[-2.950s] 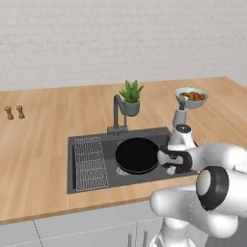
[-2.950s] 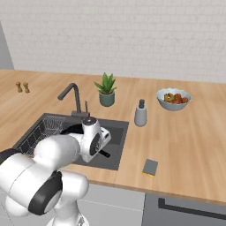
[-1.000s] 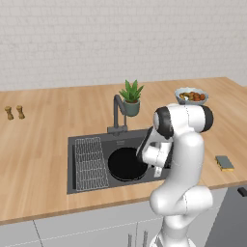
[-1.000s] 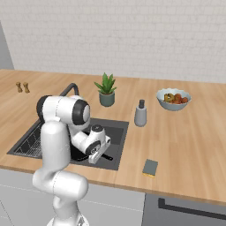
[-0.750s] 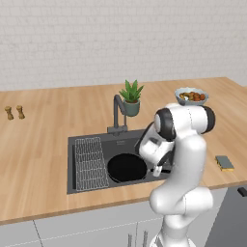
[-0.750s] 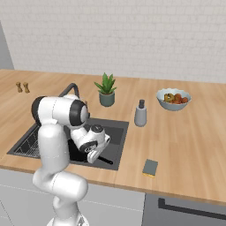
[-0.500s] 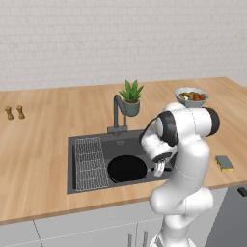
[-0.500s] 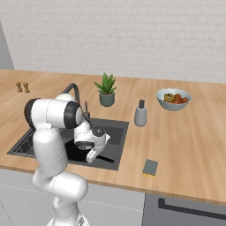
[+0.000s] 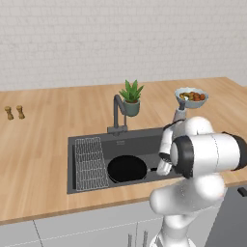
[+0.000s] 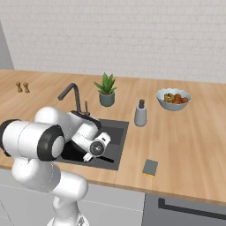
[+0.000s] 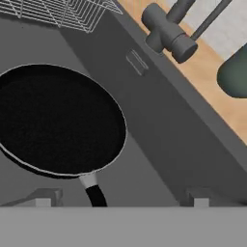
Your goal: Pick the pan and sponge and place them into the sink. Then turn on the water.
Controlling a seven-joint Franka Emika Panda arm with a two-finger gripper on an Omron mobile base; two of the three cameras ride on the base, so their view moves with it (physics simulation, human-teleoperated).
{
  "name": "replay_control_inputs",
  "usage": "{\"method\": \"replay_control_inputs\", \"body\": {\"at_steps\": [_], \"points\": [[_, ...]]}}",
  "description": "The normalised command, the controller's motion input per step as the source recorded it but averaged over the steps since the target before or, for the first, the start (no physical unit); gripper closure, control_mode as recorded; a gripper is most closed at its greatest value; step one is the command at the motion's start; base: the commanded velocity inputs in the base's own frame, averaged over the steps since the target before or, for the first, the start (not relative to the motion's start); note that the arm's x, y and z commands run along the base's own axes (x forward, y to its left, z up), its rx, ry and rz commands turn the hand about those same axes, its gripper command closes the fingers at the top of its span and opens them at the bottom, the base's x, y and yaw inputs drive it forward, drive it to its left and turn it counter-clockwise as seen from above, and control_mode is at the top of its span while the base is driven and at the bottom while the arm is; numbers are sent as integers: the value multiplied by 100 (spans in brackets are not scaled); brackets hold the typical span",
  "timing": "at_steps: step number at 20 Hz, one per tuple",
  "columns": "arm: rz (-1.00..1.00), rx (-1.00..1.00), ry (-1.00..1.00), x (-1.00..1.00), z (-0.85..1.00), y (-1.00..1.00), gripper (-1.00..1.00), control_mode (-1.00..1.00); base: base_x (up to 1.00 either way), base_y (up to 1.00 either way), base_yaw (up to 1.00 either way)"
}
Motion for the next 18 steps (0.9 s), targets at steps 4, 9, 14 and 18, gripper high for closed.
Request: {"method": "replay_control_inputs", "body": {"at_steps": [4, 9, 14, 18], "points": [[0, 21, -2, 1, 100, -24, -100, -100, 0, 0, 0], [0, 21, 0, 36, 100, -11, -100, -100, 0, 0, 0], [0, 17, 2, 25, 100, -6, -100, -100, 0, 0, 0], [-1, 12, 5, -42, 86, -36, -100, -100, 0, 0, 0]]}}
